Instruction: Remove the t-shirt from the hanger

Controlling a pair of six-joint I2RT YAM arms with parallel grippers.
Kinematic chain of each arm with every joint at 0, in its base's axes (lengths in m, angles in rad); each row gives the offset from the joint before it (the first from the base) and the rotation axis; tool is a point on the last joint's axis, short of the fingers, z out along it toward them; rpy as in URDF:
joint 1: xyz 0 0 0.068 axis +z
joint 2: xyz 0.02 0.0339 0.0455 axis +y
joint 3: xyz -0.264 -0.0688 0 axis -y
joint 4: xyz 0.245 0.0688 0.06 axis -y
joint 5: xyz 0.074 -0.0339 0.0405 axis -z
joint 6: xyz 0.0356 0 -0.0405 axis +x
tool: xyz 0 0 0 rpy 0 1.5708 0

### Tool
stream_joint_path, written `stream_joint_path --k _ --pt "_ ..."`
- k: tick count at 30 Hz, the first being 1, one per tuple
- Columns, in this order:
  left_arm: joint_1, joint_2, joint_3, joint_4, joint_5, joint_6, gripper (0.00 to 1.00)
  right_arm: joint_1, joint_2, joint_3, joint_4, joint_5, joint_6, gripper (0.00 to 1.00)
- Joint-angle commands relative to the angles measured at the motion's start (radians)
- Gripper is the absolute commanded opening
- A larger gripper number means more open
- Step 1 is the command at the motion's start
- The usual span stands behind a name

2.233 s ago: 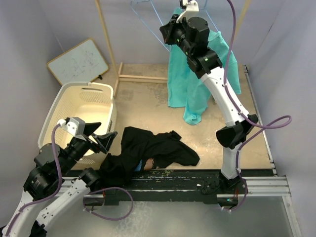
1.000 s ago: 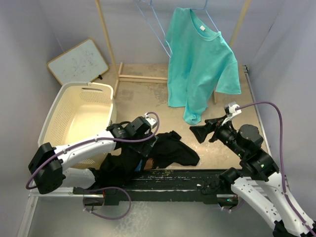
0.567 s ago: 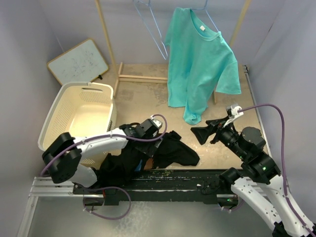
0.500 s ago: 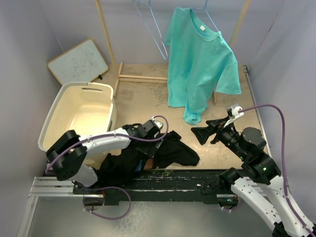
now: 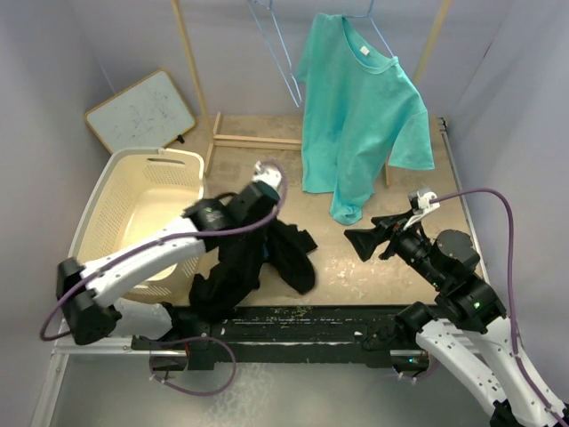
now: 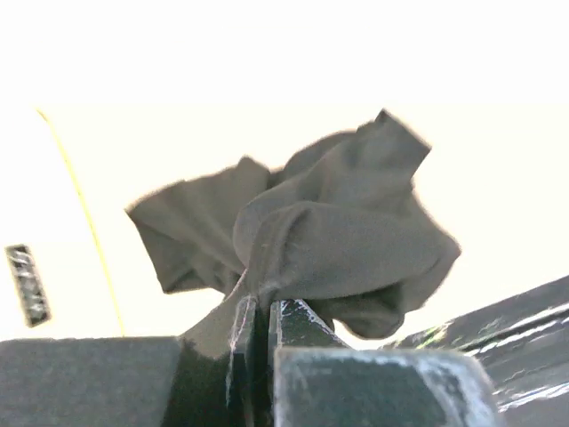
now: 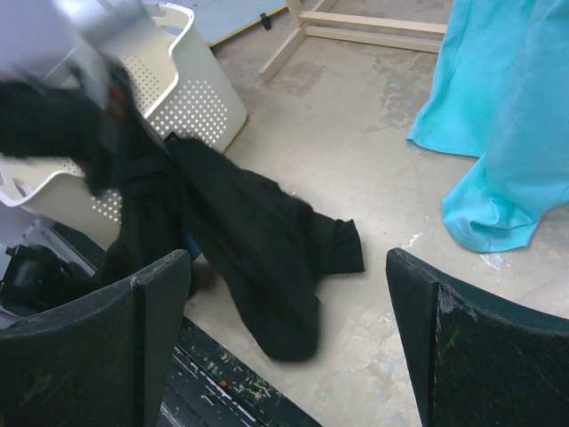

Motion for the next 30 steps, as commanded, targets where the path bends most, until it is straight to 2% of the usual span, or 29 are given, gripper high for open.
stream_joint_path --k 1,3,7,13,19,22,26,30 --pt "0.033 -0.155 0.337 -0.141 -0.246 0.029 0.00 0.006 -0.001 0.014 0.033 0.019 -0.005 0.92" --pt "0.073 -0.166 0.516 -0.211 -0.327 0.063 0.00 0.006 0.004 0.015 0.031 0.020 -0.005 0.92" --pt "0.149 -0.172 0.733 -0.312 -0.503 0.172 0.00 0.006 0.005 0.014 0.034 0.023 -0.003 0.92" --pt "0.184 -0.214 0.852 -0.257 -0.789 0.374 0.00 0.006 0.020 0.003 0.049 0.020 -0.002 0.92" --pt "0.175 -0.233 0.976 -0.154 -0.922 0.539 0.00 0.006 0.046 0.001 0.061 0.007 -0.004 0.92" --pt "0.124 -0.256 0.930 -0.217 -0.948 0.488 0.00 0.006 0.049 -0.003 0.078 0.001 0.004 0.91" --pt "0.112 -0.279 0.831 -0.520 -0.868 0.156 0.00 0.005 0.049 -0.003 0.089 -0.009 0.015 0.91" --pt "0.113 -0.317 0.634 -0.536 -0.726 0.073 0.00 0.006 0.038 0.001 0.071 -0.012 0.014 0.91"
